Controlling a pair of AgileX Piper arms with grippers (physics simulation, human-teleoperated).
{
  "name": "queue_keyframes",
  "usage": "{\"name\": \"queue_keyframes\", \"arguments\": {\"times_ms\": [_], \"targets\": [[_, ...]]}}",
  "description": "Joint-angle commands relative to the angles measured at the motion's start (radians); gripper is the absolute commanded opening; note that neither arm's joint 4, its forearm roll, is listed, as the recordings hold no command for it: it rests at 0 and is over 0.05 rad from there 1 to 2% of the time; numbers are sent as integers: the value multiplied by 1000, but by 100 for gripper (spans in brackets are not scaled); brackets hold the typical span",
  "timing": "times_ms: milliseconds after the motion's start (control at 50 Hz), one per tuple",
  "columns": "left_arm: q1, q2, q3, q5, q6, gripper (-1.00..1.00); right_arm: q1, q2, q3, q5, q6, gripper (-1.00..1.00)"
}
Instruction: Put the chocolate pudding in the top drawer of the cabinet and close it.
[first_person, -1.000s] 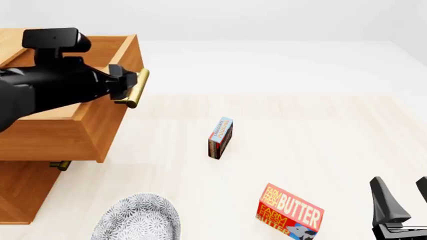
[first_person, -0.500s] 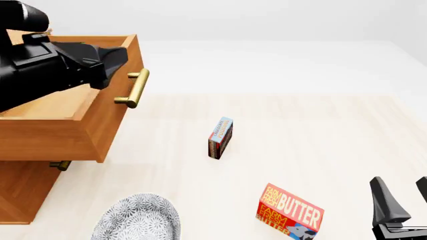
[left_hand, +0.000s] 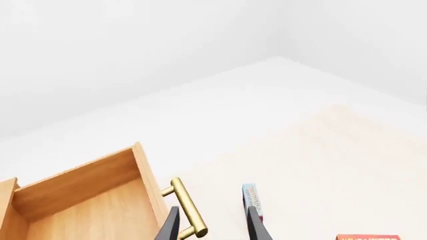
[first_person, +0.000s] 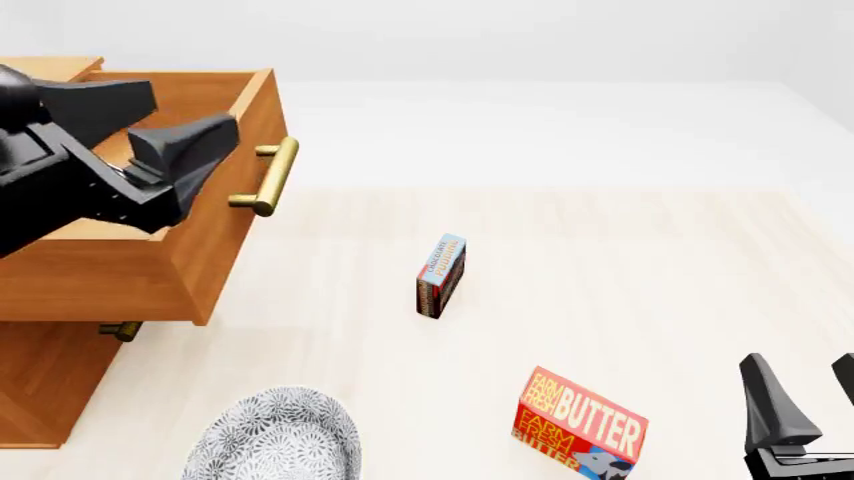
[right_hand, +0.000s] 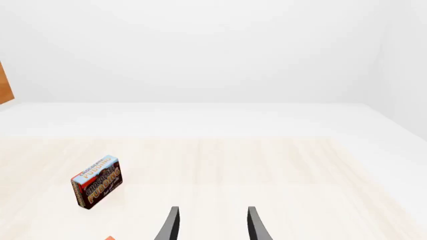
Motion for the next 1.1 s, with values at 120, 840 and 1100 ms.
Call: {"name": "queue_keyframes", "arguments": {"times_ms": [120,840,1100], "targets": [[-116,-65,120,-74,93,100,0,0,0,0,0,100],[-570,-7,354,-413,45,100,0,0,0,0,0,100],[-664,114,380,-546,-7,100,0,0,0,0,0,100]]}}
